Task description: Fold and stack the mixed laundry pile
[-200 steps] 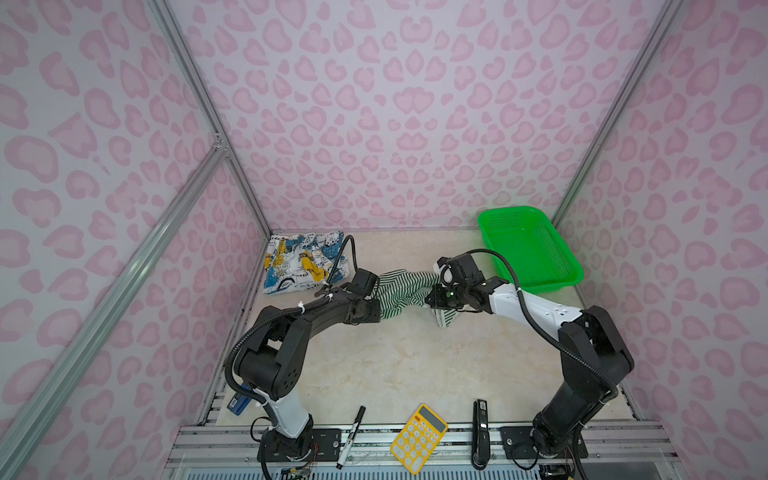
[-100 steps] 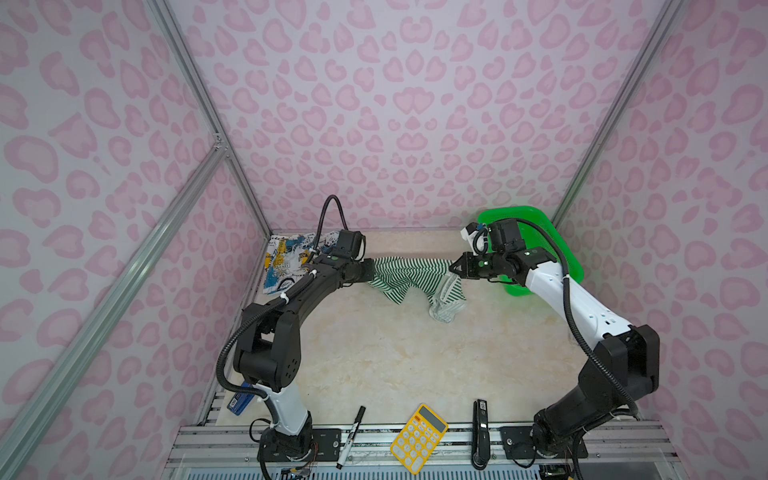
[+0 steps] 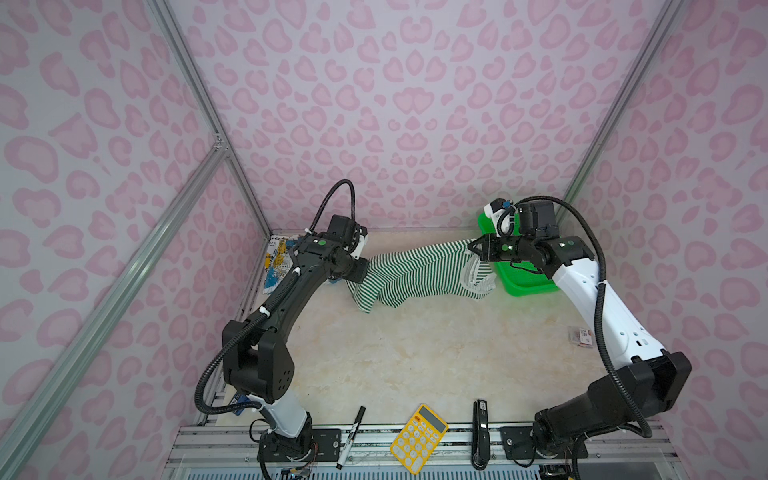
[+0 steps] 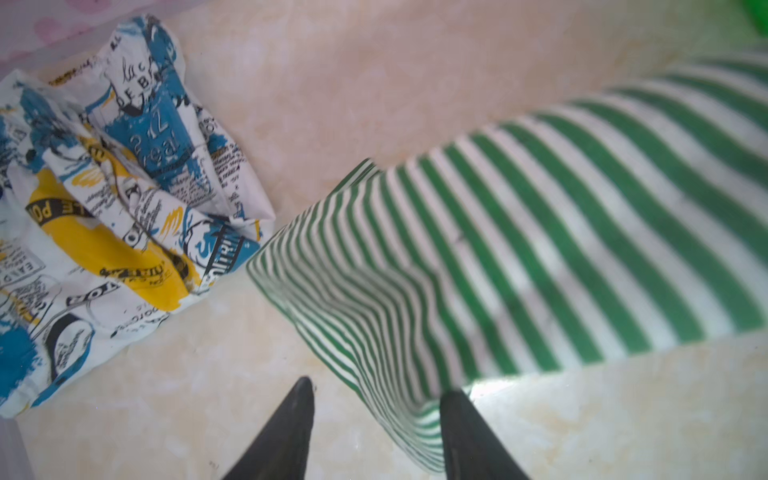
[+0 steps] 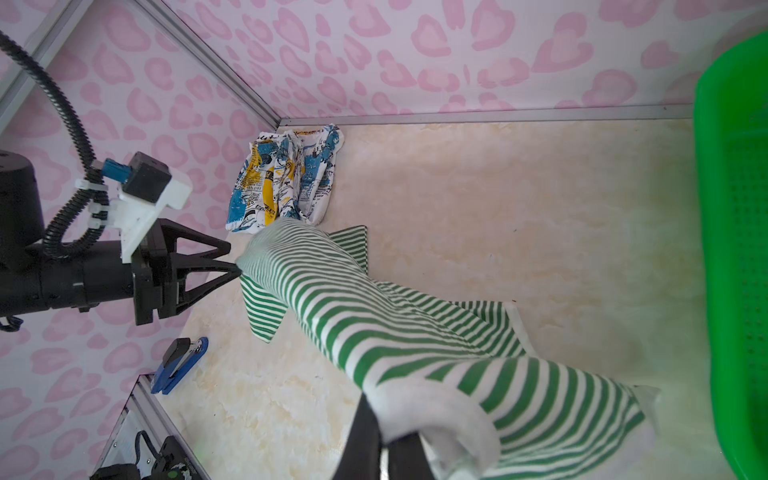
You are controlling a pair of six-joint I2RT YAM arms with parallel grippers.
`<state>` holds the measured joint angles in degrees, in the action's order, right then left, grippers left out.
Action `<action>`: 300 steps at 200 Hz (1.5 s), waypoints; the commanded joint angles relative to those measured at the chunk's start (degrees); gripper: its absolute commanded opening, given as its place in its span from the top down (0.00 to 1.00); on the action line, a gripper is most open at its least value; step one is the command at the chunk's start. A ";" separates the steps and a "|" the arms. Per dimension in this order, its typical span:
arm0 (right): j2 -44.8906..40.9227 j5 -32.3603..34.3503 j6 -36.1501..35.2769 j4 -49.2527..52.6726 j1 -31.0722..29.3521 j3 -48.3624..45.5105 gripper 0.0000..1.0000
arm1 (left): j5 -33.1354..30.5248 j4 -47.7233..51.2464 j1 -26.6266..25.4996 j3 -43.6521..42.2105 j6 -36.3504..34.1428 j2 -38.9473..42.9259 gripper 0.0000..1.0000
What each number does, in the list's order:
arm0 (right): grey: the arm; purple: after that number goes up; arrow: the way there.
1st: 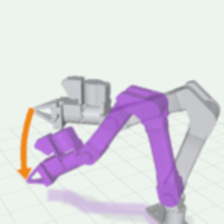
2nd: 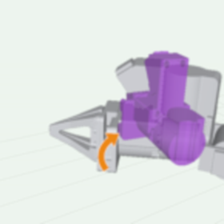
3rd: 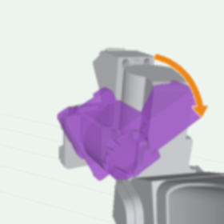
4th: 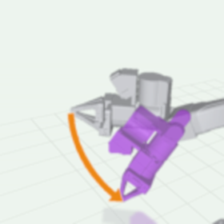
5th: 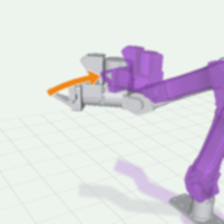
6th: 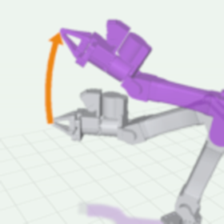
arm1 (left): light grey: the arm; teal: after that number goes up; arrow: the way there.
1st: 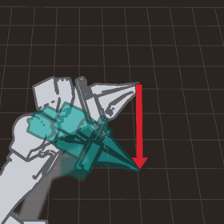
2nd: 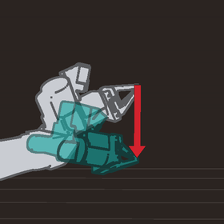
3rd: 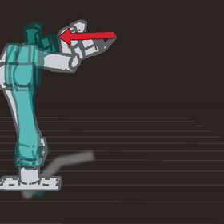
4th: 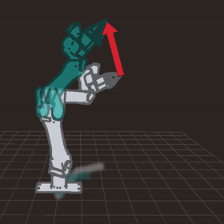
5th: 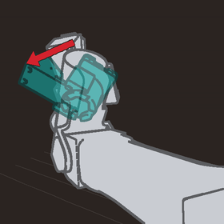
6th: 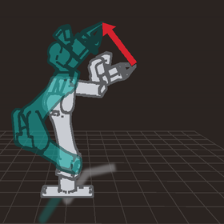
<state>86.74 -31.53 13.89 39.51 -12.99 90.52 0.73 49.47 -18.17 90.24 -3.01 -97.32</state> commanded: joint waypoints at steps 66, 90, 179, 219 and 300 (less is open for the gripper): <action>-3.09 3.73 1.12 -1.13 -0.60 -12.49 1.00 | 1.64 -7.71 -6.71 -23.25 14.49 10.32 0.44; -5.00 5.54 1.88 -2.45 -0.71 -18.43 1.00 | 6.67 -18.17 -11.02 -33.58 22.77 12.67 0.44; -8.07 6.37 4.51 -7.07 -1.68 -29.74 1.00 | 4.52 -36.05 -11.32 -30.15 39.57 -1.81 0.38; -7.95 6.23 3.48 -5.46 -1.69 -28.97 1.00 | 3.31 -38.93 -11.09 -31.39 44.28 -5.31 0.46; -7.34 6.06 3.33 -5.51 -1.77 -29.08 1.00 | 3.22 -39.94 -11.09 -32.49 45.85 -7.32 0.71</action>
<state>79.13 -25.52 17.74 34.13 -14.68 61.41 4.38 8.86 -29.28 58.50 42.00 -104.31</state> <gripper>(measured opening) 0.049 0.364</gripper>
